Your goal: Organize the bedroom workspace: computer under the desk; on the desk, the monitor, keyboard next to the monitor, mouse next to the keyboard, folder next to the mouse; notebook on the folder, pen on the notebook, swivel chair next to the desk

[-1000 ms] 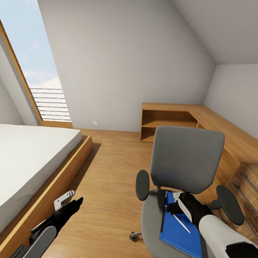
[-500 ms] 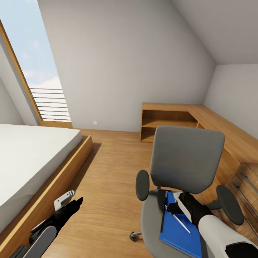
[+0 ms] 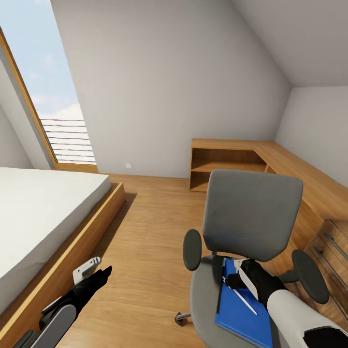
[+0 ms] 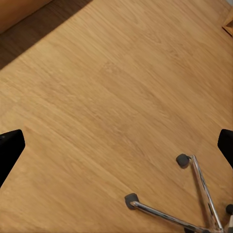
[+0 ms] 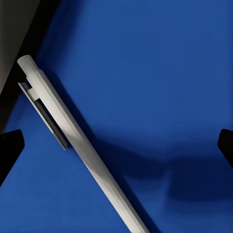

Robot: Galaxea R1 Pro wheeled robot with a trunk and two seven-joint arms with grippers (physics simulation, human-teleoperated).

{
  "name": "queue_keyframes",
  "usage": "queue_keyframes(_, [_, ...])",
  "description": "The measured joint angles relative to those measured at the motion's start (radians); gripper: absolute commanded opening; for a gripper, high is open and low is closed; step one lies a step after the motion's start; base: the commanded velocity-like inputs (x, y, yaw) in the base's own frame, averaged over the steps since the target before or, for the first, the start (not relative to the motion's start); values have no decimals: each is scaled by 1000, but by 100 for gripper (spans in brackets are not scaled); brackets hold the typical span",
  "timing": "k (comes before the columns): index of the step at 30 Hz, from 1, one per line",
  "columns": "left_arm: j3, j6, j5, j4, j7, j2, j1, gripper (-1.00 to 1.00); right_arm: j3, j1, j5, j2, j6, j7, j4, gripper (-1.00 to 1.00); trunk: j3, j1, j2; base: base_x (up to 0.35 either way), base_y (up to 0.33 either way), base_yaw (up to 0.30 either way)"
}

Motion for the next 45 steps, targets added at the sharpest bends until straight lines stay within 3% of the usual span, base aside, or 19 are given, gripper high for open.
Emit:
queue_keyframes(7, [0,0,0,0,1,0,0,100,1,0,0,0,0,0,0,100,0,0,0,0,0,0])
queue_keyframes(12, [0,0,0,0,1,0,0,100,1,0,-1,0,0,0,0,100,-16,19,-35,0,0,0])
queue_keyframes(25, [0,1,0,0,0,0,0,100,1,0,-2,0,0,0,0,100,-16,19,-35,0,0,0])
queue_keyframes(31, [0,1,0,0,1,0,0,100,1,0,-3,0,0,-1,0,100,-34,42,-77,0,0,0])
queue_keyframes(45, [-1,2,0,0,1,0,0,100,1,0,-4,0,0,-1,0,100,-34,42,-77,0,0,0])
